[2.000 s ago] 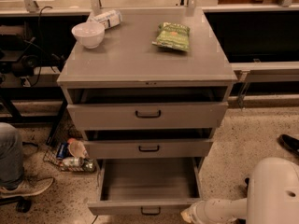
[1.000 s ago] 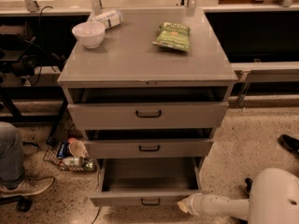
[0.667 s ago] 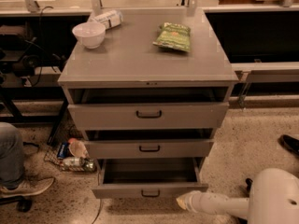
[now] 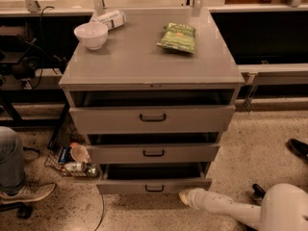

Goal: Close bottom drawer

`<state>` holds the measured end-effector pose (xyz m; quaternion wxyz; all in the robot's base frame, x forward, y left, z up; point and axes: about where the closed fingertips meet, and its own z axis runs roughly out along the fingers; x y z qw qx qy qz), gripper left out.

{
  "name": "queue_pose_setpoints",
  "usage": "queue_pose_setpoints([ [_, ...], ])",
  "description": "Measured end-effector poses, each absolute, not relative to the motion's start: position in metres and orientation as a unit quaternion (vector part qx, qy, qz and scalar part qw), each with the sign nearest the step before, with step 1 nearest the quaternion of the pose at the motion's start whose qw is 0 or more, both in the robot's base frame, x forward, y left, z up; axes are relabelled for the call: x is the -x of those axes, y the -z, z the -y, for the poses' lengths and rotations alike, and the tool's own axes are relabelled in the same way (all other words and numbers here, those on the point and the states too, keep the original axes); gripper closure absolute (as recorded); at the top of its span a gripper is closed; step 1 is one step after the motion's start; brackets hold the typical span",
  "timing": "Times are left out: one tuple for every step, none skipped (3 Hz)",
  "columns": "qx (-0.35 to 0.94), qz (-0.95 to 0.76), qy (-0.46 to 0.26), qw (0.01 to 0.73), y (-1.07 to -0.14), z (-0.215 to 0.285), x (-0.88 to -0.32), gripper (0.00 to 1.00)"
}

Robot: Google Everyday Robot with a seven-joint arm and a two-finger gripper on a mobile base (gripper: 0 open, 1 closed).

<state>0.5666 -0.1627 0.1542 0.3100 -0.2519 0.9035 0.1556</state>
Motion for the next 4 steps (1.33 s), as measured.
queue_pose_setpoints([
  [0.252, -0.903, -0.156, 0.310, -0.154, 0.163, -0.567, 1.00],
  [0.235, -0.894, -0.142, 0.355, -0.160, 0.168, -0.585, 1.00],
  [0.208, -0.877, -0.127, 0.415, -0.171, 0.175, -0.611, 1.00],
  [0.207, -0.876, -0.127, 0.417, -0.171, 0.176, -0.612, 1.00],
])
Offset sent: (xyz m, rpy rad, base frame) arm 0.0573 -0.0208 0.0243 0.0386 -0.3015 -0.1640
